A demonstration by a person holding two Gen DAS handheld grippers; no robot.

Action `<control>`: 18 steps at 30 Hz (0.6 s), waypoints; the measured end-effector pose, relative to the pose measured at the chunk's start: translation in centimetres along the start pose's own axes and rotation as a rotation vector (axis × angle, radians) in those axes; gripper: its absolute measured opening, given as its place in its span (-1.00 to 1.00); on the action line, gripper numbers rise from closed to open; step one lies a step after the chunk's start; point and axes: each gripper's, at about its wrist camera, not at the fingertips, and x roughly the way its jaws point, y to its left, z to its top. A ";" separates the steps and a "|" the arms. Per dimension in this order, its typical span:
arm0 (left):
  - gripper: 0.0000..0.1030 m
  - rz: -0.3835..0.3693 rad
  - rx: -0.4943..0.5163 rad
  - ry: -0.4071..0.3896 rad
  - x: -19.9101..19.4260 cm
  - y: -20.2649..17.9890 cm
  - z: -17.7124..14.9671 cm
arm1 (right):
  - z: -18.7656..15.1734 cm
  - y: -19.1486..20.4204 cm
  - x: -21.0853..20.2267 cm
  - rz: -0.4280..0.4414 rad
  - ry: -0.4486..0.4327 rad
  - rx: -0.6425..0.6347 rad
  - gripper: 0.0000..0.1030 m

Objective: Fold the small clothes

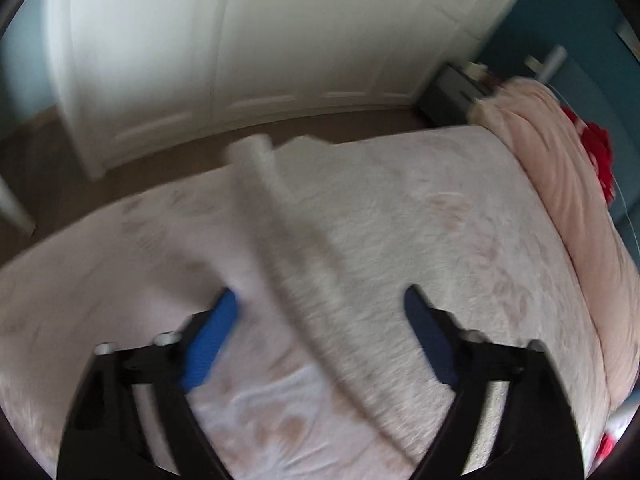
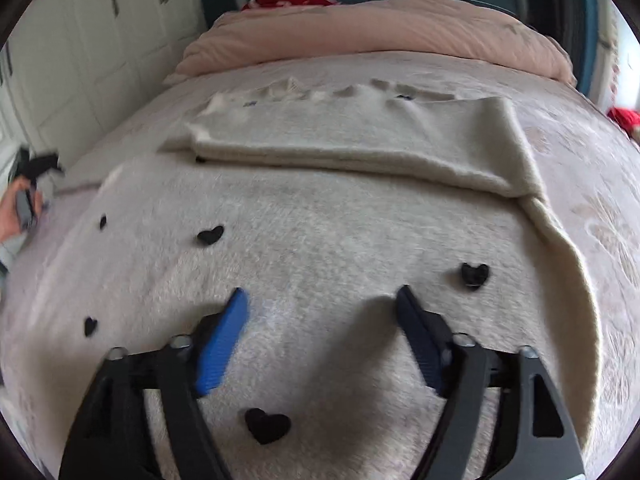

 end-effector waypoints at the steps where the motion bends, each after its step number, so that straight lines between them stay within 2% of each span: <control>1: -0.72 -0.001 0.037 0.029 0.6 -0.6 0.1 | 0.0 -0.1 0.3 0.002 -0.001 0.002 0.57; 2: -0.82 0.001 0.053 0.038 0.5 -1.3 0.1 | -0.2 0.0 0.2 0.005 -0.004 0.003 0.60; 3: -0.83 -0.012 0.065 0.010 -0.3 -2.3 0.3 | -0.2 0.1 0.3 0.006 -0.006 0.004 0.60; 5: -0.83 -0.064 0.136 -0.089 -3.8 -5.1 -0.3 | -0.3 0.1 0.3 0.007 -0.021 0.000 0.62; 8: -0.83 -0.211 0.291 -0.166 -10.2 -11.7 -3.2 | -1.0 0.1 0.1 0.014 -0.039 0.002 0.64; 10: -0.83 -0.347 0.373 -0.172 -14.8 -16.6 -6.7 | -1.0 0.0 0.1 0.025 -0.049 0.010 0.64; 12: -0.82 -0.473 0.424 -0.114 -17.9 -20.8 -10.2 | -1.1 -0.2 0.0 0.034 -0.051 0.019 0.64; 13: -0.82 -0.549 0.454 -0.059 -19.4 -23.4 -13.1 | -1.0 -0.3 0.0 0.039 -0.053 0.022 0.64; 15: -0.75 -0.638 0.504 0.037 -20.5 -26.7 -17.8 | -1.1 -0.4 -0.1 0.045 -0.056 0.026 0.64; 16: -0.71 -0.669 0.538 0.099 -20.6 -28.6 -21.1 | -1.1 -0.5 -0.2 0.050 -0.058 0.030 0.64; 18: -0.26 -0.682 0.570 0.195 -19.8 -29.8 -26.6 | -1.1 -0.8 -0.3 0.069 -0.063 0.044 0.64</control>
